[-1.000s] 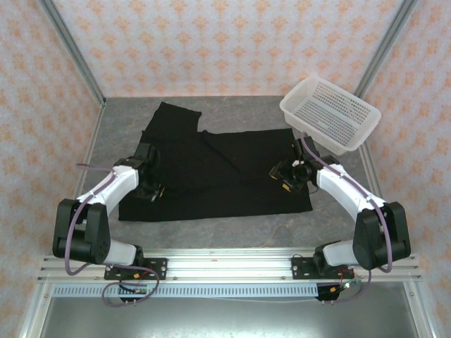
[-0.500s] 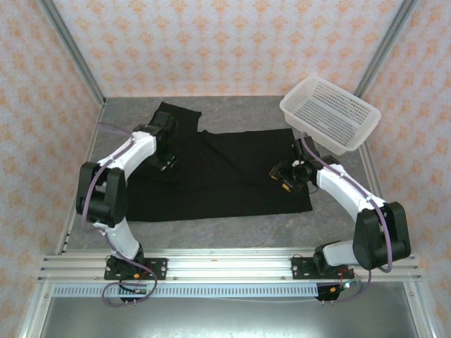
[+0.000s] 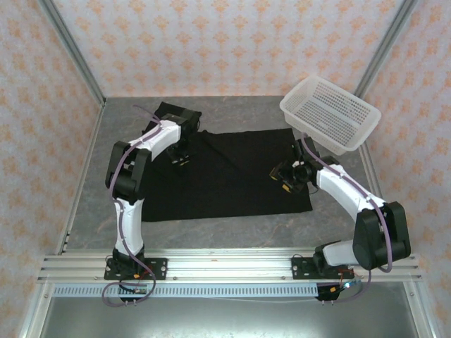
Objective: Fold and stack the t-shirts
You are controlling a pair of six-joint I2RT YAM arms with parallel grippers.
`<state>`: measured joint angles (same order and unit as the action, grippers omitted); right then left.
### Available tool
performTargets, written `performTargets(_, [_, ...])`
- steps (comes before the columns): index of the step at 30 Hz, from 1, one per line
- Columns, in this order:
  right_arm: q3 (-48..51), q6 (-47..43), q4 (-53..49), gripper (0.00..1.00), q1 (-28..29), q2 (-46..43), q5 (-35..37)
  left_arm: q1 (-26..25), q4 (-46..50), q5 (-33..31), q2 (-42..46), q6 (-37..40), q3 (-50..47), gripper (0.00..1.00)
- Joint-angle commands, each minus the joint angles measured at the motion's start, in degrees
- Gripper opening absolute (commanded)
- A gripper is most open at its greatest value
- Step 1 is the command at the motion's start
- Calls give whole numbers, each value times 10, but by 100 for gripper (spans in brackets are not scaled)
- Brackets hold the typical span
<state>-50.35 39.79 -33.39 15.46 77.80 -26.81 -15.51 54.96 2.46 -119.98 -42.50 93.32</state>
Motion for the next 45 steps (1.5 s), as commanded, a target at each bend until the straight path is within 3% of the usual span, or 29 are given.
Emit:
performTargets(1, [4, 6, -12, 53, 3, 2, 14, -2, 33, -26, 1, 34, 19, 4])
performTargets(5, [0, 6, -20, 53, 3, 2, 37, -15, -39, -16, 55, 72, -8, 16])
performTargets(10, [-2, 17, -15, 51, 2, 15, 53, -15, -57, 7, 83, 98, 2, 7])
performTargets(16, [-11, 22, -8, 50, 2, 26, 54, 12, -69, 17, 132, 96, -30, 11])
performTargets(17, [-12, 22, -7, 50, 2, 26, 53, 23, -80, 25, 141, 96, -43, 14])
performTargets(18, [-11, 22, -5, 50, 2, 27, 51, 36, -86, 31, 147, 96, -53, 24])
performTargets(19, [-10, 22, -4, 51, 1, 29, 48, 48, -82, 39, 146, 96, -55, 41])
performTargets(21, [-10, 20, -3, 51, 1, 33, 41, 67, -59, 45, 132, 102, -44, 64])
performTargets(24, [-9, 18, -3, 51, 1, 32, 39, 80, -22, 40, 118, 114, -28, 70])
performTargets(29, [-21, 3, -23, 50, 2, 28, 65, 94, 9, -27, 177, 71, -71, 67])
performTargets(34, [-20, -11, -42, 48, -18, 27, 102, 163, 46, -37, 292, -28, -217, 40])
performTargets(36, [-19, -16, -53, 47, -30, 35, 117, 197, 45, -13, 325, -49, -279, 35])
performTargets(40, [-32, -26, -76, 43, -45, 67, 140, 254, 39, 29, 341, -72, -365, 37])
performTargets(45, [-43, -20, -89, 43, -47, 108, 140, 275, 18, 38, 353, -119, -424, 40])
